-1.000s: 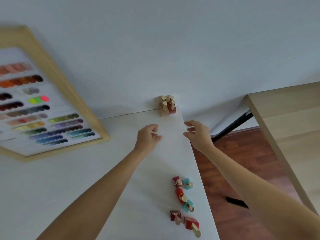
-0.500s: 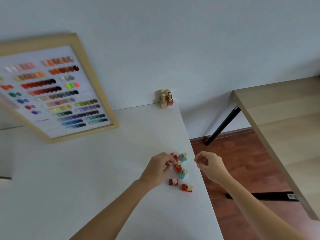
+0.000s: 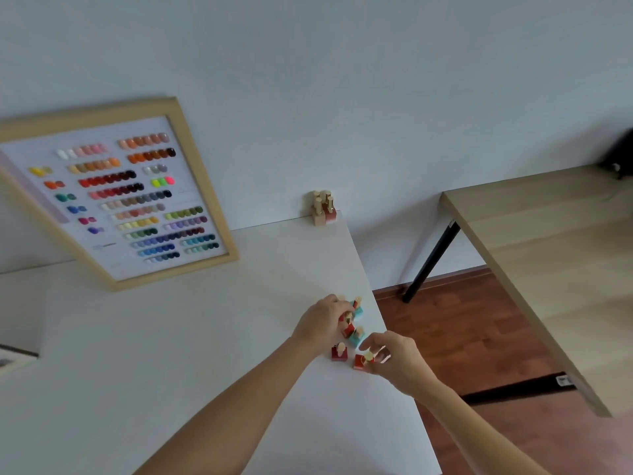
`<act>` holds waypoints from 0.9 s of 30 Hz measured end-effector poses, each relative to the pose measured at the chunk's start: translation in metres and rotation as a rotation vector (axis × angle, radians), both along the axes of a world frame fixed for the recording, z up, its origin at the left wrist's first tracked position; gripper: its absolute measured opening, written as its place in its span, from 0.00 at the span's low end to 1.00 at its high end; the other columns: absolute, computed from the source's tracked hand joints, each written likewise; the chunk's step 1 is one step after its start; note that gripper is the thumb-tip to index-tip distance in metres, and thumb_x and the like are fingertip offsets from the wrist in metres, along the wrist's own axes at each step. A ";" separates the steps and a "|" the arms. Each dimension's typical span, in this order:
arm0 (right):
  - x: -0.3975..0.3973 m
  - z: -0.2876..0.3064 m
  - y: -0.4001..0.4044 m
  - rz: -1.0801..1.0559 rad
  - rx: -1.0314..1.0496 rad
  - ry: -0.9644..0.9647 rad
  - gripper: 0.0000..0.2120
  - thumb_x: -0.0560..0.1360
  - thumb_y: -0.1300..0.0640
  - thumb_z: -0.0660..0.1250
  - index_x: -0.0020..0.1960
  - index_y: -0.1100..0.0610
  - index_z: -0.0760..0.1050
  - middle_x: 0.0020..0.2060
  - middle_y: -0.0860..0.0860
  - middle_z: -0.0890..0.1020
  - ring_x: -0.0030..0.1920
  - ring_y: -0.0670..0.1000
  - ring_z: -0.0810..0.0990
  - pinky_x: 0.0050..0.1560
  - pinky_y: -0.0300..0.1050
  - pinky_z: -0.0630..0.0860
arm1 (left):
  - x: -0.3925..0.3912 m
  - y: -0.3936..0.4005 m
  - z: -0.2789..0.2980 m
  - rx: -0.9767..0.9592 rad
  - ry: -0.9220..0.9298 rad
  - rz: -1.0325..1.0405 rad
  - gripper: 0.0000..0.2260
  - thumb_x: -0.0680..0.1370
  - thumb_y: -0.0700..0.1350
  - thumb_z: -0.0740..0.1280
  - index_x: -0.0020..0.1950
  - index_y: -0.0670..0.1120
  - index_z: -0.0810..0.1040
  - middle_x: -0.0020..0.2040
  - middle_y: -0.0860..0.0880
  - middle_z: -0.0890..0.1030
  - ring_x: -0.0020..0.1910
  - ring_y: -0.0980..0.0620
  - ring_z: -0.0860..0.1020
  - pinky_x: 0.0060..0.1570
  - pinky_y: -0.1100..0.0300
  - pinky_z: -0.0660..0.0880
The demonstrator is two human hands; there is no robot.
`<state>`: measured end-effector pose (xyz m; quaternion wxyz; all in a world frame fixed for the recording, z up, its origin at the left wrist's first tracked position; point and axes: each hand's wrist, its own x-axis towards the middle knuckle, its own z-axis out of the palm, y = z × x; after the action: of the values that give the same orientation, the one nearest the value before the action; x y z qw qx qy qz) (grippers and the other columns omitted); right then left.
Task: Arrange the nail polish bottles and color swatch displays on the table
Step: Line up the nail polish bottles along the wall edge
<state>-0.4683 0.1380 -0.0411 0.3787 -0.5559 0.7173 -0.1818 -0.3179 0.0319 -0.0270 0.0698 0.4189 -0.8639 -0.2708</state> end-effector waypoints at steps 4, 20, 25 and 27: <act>0.004 -0.002 0.004 -0.006 -0.031 0.040 0.08 0.71 0.58 0.73 0.49 0.49 0.80 0.43 0.45 0.78 0.41 0.44 0.78 0.39 0.31 0.74 | 0.002 0.002 -0.002 -0.038 -0.006 0.002 0.12 0.77 0.41 0.67 0.60 0.44 0.77 0.54 0.46 0.79 0.52 0.48 0.79 0.52 0.61 0.75; -0.047 0.057 -0.062 -0.276 -0.315 0.121 0.08 0.70 0.62 0.73 0.48 0.55 0.82 0.38 0.47 0.82 0.38 0.43 0.79 0.40 0.29 0.71 | 0.057 -0.050 0.021 -0.051 0.078 0.274 0.05 0.74 0.41 0.70 0.47 0.41 0.81 0.44 0.45 0.81 0.43 0.49 0.78 0.43 0.63 0.72; -0.036 0.049 -0.115 -0.209 -0.308 0.125 0.09 0.71 0.62 0.72 0.51 0.58 0.82 0.43 0.53 0.84 0.41 0.49 0.81 0.47 0.40 0.78 | 0.041 -0.081 0.024 -0.050 0.085 0.317 0.06 0.74 0.41 0.70 0.48 0.40 0.81 0.46 0.43 0.82 0.45 0.48 0.79 0.43 0.63 0.71; -0.031 0.039 -0.133 -0.181 -0.274 0.125 0.09 0.72 0.62 0.72 0.52 0.58 0.81 0.45 0.54 0.85 0.41 0.48 0.81 0.43 0.33 0.75 | 0.031 -0.091 0.023 -0.041 0.078 0.318 0.06 0.75 0.42 0.70 0.49 0.40 0.81 0.47 0.42 0.82 0.46 0.47 0.79 0.44 0.62 0.72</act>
<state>-0.4993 0.0052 -0.0020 0.2364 -0.5457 0.7549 -0.2763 -0.2868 -0.0592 -0.0039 0.1540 0.5379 -0.7887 -0.2545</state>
